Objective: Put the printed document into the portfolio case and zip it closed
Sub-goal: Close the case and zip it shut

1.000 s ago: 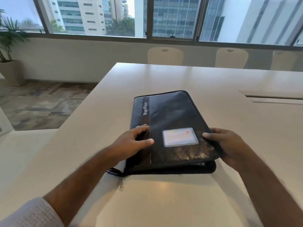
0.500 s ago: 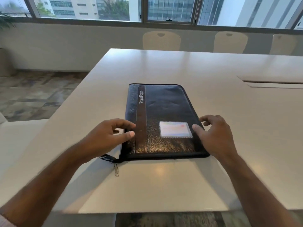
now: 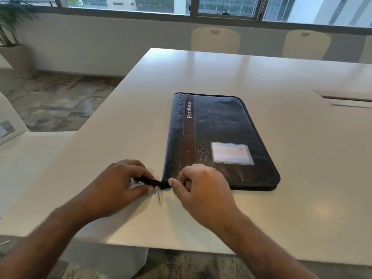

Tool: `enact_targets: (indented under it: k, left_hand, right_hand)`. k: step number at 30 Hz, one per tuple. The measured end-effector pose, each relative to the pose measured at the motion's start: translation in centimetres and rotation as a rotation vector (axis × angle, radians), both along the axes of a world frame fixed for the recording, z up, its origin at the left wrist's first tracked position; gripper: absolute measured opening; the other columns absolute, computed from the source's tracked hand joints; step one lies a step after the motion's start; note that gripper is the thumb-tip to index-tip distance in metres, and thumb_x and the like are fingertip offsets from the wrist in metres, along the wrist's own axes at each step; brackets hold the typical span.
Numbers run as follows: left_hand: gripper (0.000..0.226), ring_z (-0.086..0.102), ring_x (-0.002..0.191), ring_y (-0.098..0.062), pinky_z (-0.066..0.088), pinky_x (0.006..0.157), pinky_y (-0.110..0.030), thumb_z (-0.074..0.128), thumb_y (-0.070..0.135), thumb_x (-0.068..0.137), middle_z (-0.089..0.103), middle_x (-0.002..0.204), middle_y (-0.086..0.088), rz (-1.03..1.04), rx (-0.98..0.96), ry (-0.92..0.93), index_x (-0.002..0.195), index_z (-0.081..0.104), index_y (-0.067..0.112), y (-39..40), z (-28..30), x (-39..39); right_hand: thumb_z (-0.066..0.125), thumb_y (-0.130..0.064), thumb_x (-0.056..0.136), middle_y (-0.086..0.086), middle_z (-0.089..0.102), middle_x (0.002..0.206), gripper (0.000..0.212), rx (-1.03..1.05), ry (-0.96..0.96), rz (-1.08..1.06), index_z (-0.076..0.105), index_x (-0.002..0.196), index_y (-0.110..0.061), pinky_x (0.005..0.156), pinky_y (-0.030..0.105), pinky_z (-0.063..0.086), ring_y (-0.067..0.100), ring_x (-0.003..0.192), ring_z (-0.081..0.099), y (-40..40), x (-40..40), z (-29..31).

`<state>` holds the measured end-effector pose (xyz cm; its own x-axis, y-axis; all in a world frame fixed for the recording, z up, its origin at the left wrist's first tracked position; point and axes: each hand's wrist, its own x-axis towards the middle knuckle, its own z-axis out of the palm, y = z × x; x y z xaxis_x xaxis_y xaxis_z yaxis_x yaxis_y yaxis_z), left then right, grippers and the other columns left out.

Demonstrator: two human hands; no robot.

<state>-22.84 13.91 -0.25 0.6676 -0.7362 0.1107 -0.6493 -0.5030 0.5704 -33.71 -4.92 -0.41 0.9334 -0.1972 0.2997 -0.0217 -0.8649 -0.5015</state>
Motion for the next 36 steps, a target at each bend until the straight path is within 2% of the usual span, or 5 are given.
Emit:
enact_targets:
  k: [6, 17, 26, 31, 36]
  left_hand:
    - [0.011, 0.063, 0.073, -0.017, 0.052, 0.069, -0.042, 0.070, 0.048, 0.082, 0.073, 0.076, 0.009, 0.031, -0.124, 0.206, 0.087, 0.075, 0.041, 1.1, -0.8, -0.6]
    - [0.023, 0.064, 0.077, -0.004, 0.045, 0.062, -0.011, 0.065, 0.058, 0.070, 0.072, 0.076, 0.019, 0.056, -0.203, 0.222, 0.082, 0.075, 0.042, 0.3, -0.9, -1.1]
    - [0.029, 0.061, 0.067, -0.018, 0.051, 0.064, -0.046, 0.066, 0.058, 0.067, 0.071, 0.069, 0.003, 0.145, -0.192, 0.241, 0.075, 0.079, 0.033, 0.4, -0.9, -1.1]
    - [0.004, 0.062, 0.070, -0.014, 0.051, 0.068, -0.045, 0.076, 0.036, 0.077, 0.072, 0.072, 0.009, 0.165, -0.181, 0.262, 0.077, 0.080, 0.034, 0.2, -1.0, -0.9]
    - [0.013, 0.062, 0.070, -0.013, 0.049, 0.065, -0.038, 0.078, 0.030, 0.077, 0.072, 0.072, 0.013, 0.142, -0.187, 0.235, 0.076, 0.078, 0.043, -0.2, -0.6, -1.0]
  right_hand:
    - [0.050, -0.063, 0.085, -0.010, 0.058, 0.075, 0.044, -0.042, 0.056, 0.088, 0.068, 0.081, -0.023, 0.058, 0.031, 0.051, 0.009, 0.065, 0.055, 2.2, -0.2, -0.6]
    - [0.047, -0.035, 0.094, -0.011, 0.052, 0.070, 0.028, 0.012, 0.064, 0.100, 0.065, 0.078, -0.021, 0.049, 0.016, 0.029, 0.008, 0.059, 0.047, 3.2, -0.2, -0.7]
    - [0.049, -0.035, 0.086, -0.010, 0.042, 0.060, 0.031, -0.040, 0.058, -0.050, 0.041, 0.059, -0.024, 0.047, 0.027, 0.026, 0.014, 0.052, 0.041, 2.6, -0.8, -0.9]
    - [0.045, -0.035, 0.085, -0.008, 0.043, 0.057, 0.031, -0.038, 0.069, -0.115, 0.039, 0.057, -0.022, 0.044, 0.023, 0.024, 0.013, 0.050, 0.041, 1.6, -1.3, -1.1]
    - [0.045, -0.035, 0.086, -0.009, 0.044, 0.058, 0.030, -0.058, 0.070, -0.124, 0.040, 0.058, -0.024, 0.044, 0.015, 0.019, 0.010, 0.050, 0.040, 1.2, -1.7, -1.2]
